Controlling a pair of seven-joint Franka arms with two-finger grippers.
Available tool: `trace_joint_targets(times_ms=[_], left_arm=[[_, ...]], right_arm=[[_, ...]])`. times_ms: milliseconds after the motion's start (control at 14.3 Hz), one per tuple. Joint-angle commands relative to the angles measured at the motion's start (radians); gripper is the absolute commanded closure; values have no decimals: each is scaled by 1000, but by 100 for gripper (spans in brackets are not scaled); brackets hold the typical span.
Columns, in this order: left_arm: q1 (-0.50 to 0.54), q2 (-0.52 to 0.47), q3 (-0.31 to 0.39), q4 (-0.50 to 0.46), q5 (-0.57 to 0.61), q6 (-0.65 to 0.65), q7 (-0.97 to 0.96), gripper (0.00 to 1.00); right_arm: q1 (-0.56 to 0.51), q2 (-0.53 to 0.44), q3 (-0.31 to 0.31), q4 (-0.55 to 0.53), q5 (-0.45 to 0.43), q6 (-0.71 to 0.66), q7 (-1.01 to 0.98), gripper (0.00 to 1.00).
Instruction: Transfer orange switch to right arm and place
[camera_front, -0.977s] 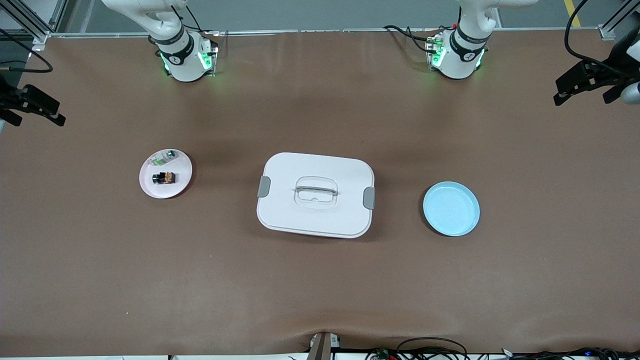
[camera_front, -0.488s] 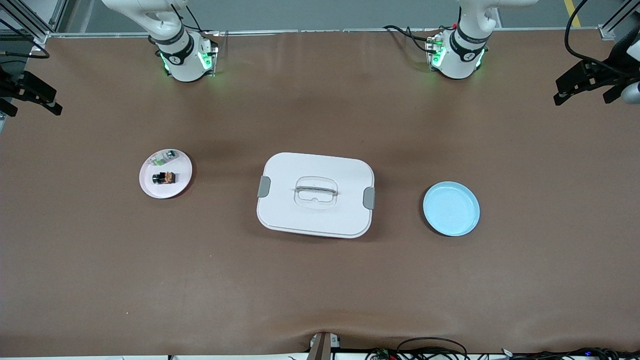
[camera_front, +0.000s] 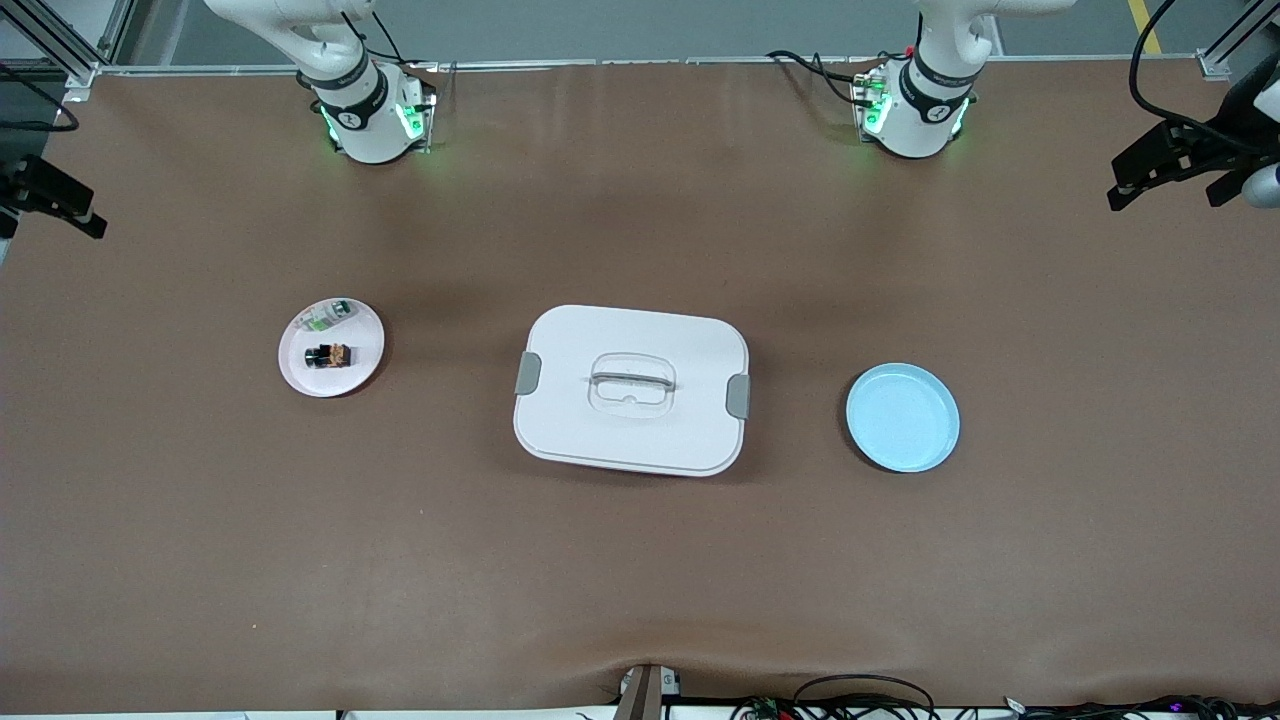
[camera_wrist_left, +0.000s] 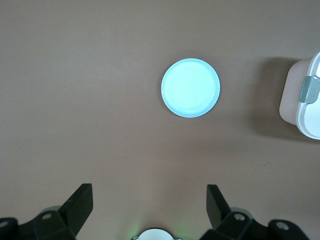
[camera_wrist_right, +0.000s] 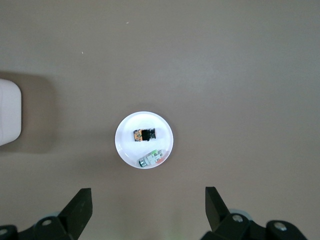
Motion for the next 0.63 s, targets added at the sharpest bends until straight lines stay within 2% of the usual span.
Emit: trace_joint_targets(times_ms=[0,558], left_arm=[[5,-20,2,-15,-12,4,22,0],[5,-12,3,-14,-5,9,21,0]], right_arm=[[-11,72,15,108,-7,-34,-2,0],[-2,76,18,122,11,-39,4,0]])
